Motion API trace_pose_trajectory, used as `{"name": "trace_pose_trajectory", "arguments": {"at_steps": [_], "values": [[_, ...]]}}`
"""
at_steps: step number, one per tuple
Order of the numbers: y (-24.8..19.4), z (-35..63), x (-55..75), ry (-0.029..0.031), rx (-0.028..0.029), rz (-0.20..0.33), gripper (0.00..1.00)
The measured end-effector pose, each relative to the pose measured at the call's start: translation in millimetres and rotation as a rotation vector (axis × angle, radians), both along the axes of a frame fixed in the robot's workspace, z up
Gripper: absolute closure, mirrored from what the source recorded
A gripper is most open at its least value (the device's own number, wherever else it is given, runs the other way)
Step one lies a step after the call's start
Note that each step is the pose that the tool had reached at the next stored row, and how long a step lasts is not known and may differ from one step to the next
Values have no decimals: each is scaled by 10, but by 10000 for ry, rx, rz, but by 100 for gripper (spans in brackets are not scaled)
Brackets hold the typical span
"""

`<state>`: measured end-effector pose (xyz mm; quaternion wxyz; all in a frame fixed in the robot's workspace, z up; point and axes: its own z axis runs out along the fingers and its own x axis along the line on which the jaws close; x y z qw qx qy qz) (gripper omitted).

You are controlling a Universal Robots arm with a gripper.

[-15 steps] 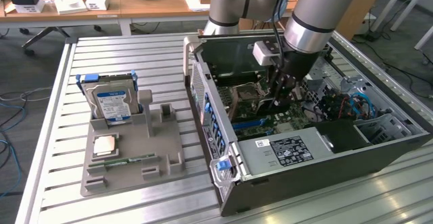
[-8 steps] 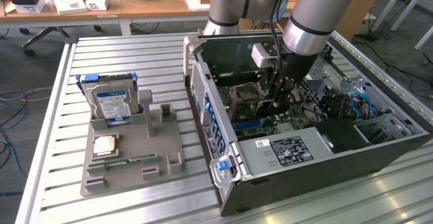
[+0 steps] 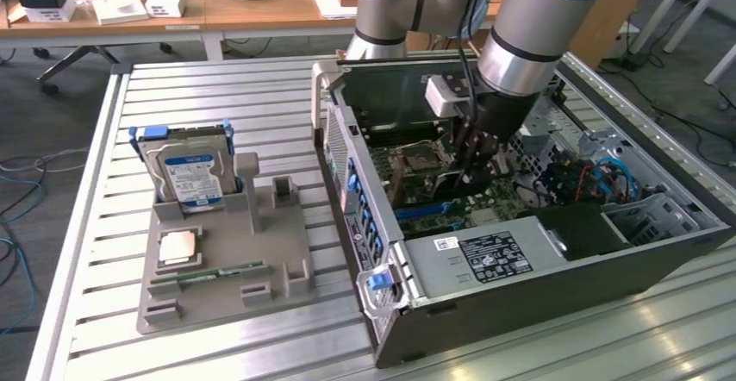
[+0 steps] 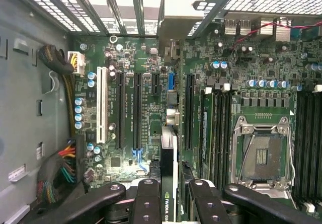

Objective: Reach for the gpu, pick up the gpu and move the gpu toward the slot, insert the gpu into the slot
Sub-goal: 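Insert the gpu into the slot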

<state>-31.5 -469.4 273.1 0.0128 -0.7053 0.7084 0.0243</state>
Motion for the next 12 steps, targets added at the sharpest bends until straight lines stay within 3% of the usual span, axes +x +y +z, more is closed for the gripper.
{"name": "trace_pose_trajectory", "arguments": {"at_steps": [12], "values": [[5, -95, -86, 0, -2, 58, 74]]}}
